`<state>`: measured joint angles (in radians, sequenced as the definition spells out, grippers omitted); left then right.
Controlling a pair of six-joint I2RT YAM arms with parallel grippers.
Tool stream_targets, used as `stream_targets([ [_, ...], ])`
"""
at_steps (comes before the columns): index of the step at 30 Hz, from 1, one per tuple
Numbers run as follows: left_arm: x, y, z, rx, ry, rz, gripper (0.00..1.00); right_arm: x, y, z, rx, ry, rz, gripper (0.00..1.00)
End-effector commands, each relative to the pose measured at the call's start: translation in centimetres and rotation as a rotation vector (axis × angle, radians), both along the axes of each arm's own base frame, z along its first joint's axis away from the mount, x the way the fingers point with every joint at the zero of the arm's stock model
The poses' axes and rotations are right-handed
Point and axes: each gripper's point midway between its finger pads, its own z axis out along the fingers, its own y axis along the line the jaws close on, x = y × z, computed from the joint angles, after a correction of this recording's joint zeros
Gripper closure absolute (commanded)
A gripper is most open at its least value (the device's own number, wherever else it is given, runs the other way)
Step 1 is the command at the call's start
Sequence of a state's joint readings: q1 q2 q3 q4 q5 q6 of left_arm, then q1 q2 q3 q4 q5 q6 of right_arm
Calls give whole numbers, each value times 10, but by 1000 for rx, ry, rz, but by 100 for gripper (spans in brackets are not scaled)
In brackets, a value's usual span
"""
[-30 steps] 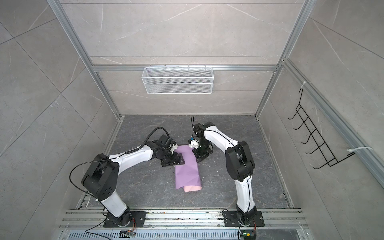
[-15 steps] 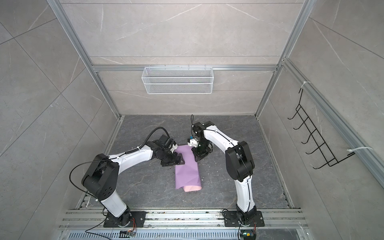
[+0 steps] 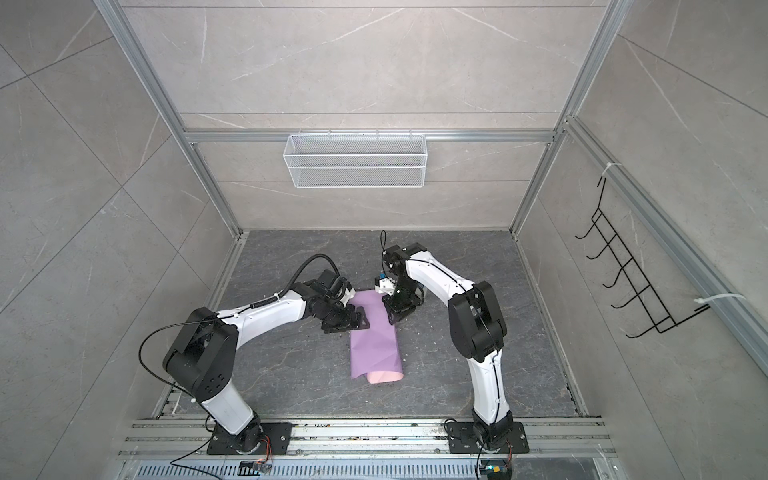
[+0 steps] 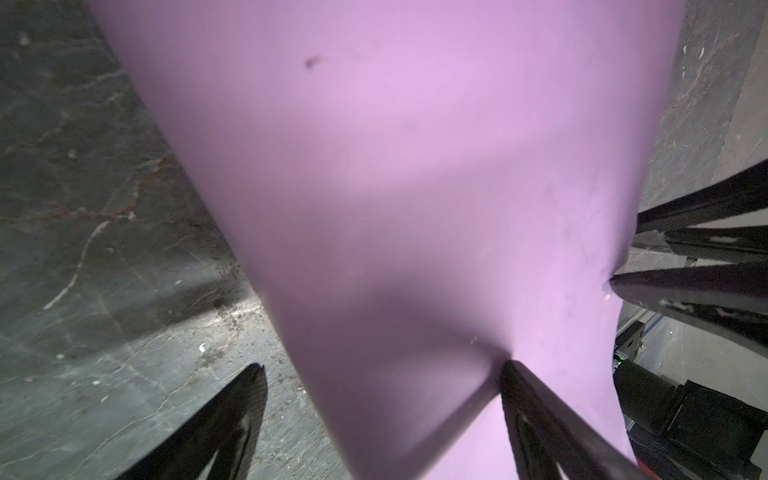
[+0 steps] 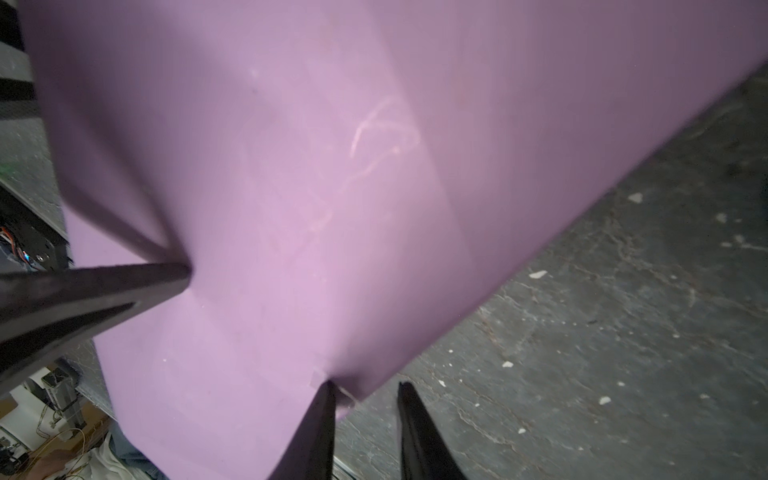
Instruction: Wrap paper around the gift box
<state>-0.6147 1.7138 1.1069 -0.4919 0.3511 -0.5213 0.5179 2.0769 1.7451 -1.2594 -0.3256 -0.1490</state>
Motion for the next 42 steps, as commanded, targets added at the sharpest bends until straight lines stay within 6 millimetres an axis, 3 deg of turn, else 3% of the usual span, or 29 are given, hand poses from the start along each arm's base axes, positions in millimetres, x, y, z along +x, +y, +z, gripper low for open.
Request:
stream_targets([
  [1,-13,31,-40,178,43,9,11,4,0,-9,-34,4,-9,70],
  [20,-12,30,-40,175,41,9,11,6,-7,-15,-79,-6,-22,61],
  [30,-12,29,-39,175,41,8,11,7,-9,-19,-91,-4,-28,50],
  [36,-11,29,-40,175,40,7,11,11,-10,-10,-76,-27,-36,29],
  [42,-12,29,-41,176,41,7,11,11,-8,-10,-61,-22,-37,26],
])
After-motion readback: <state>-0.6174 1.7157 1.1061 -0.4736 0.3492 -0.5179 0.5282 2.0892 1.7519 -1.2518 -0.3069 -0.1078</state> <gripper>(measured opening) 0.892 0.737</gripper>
